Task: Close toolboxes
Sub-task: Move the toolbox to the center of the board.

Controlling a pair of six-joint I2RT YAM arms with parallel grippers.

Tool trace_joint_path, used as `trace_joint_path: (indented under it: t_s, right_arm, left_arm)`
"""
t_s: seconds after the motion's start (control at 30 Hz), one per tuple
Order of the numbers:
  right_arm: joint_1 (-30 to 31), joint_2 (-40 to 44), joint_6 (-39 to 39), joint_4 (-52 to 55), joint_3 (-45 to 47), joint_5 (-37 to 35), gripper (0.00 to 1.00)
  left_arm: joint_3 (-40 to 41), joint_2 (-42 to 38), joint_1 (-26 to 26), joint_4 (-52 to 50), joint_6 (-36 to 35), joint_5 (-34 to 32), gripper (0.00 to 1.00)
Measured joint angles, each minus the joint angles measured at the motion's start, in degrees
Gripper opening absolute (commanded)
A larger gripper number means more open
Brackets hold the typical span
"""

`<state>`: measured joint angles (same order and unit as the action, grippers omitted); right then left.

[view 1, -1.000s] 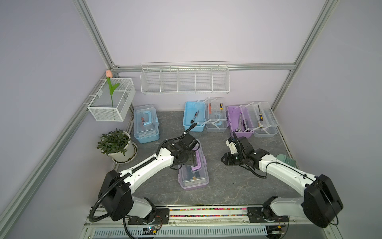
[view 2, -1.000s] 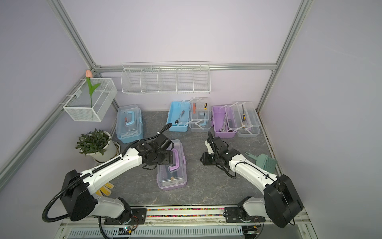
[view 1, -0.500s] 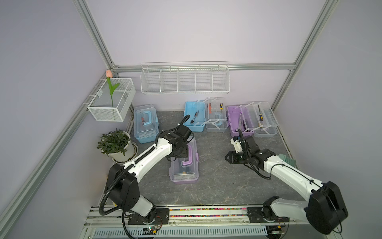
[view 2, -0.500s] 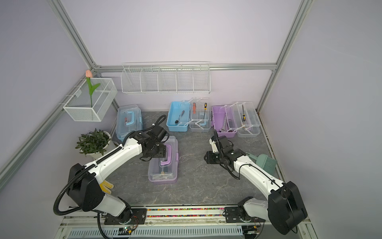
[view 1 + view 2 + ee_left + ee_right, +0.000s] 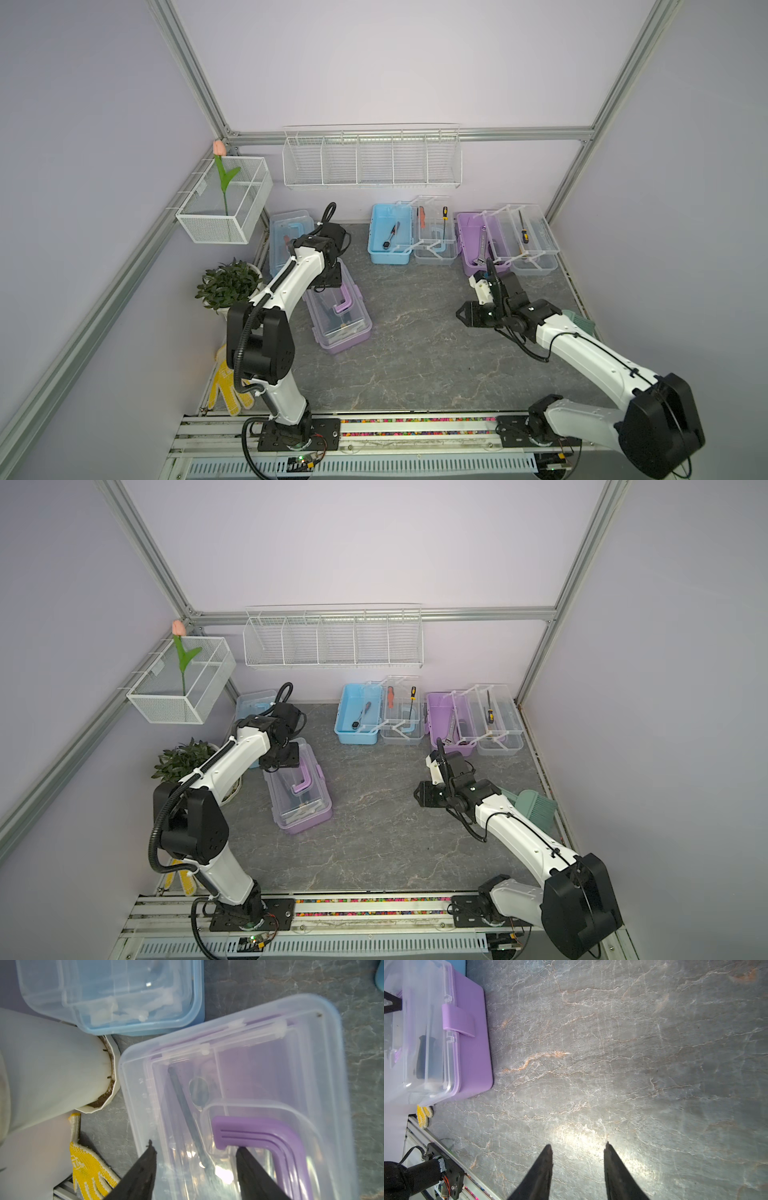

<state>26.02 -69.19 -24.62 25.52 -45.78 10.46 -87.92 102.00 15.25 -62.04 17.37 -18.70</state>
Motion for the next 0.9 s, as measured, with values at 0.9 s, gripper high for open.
trace_joint_path:
  t_s: [0.9]
  right_arm:
    - [-2.3,0.5,1.6,0.5,1.1,2.0,0.43]
  left_arm:
    - [22.4,-22.8,2.5,7.8,12.4,2.5,0.99]
